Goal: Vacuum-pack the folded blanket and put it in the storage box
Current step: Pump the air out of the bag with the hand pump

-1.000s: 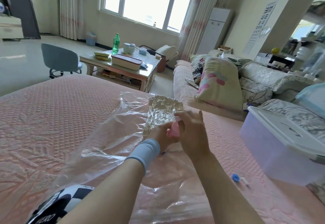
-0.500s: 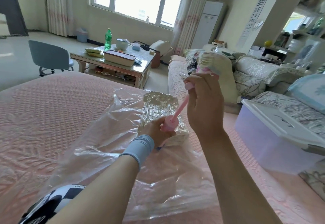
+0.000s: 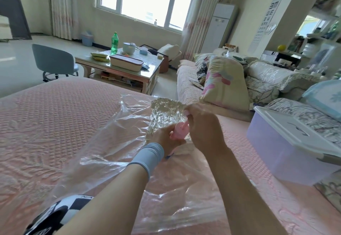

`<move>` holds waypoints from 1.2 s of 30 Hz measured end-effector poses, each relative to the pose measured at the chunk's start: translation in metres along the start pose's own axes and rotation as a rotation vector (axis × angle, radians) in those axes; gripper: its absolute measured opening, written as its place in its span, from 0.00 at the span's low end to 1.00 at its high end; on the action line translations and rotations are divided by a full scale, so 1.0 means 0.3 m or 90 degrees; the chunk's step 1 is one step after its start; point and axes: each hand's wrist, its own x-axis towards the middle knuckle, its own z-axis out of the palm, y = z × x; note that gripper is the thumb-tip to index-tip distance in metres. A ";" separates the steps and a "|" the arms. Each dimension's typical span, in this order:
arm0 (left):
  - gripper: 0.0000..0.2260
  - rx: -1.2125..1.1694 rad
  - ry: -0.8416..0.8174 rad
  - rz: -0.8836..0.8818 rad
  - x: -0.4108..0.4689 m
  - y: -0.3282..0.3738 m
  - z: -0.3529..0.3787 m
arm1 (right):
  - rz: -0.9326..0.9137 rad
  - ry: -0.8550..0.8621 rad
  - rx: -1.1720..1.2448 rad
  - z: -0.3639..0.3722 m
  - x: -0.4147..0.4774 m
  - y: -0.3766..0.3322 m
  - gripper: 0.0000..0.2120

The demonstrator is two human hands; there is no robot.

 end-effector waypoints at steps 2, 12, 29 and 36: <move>0.24 0.000 0.002 0.005 0.007 -0.004 0.002 | -0.027 0.098 -0.020 -0.070 0.042 -0.015 0.05; 0.22 0.037 0.008 0.009 0.003 -0.012 0.016 | -0.054 0.238 0.047 0.010 0.025 -0.004 0.07; 0.25 0.007 -0.019 0.001 0.007 -0.015 0.009 | -0.142 0.273 0.011 -0.130 0.081 -0.046 0.05; 0.23 0.031 -0.029 0.058 -0.012 0.014 0.008 | 0.067 -0.025 0.031 0.056 -0.035 0.041 0.12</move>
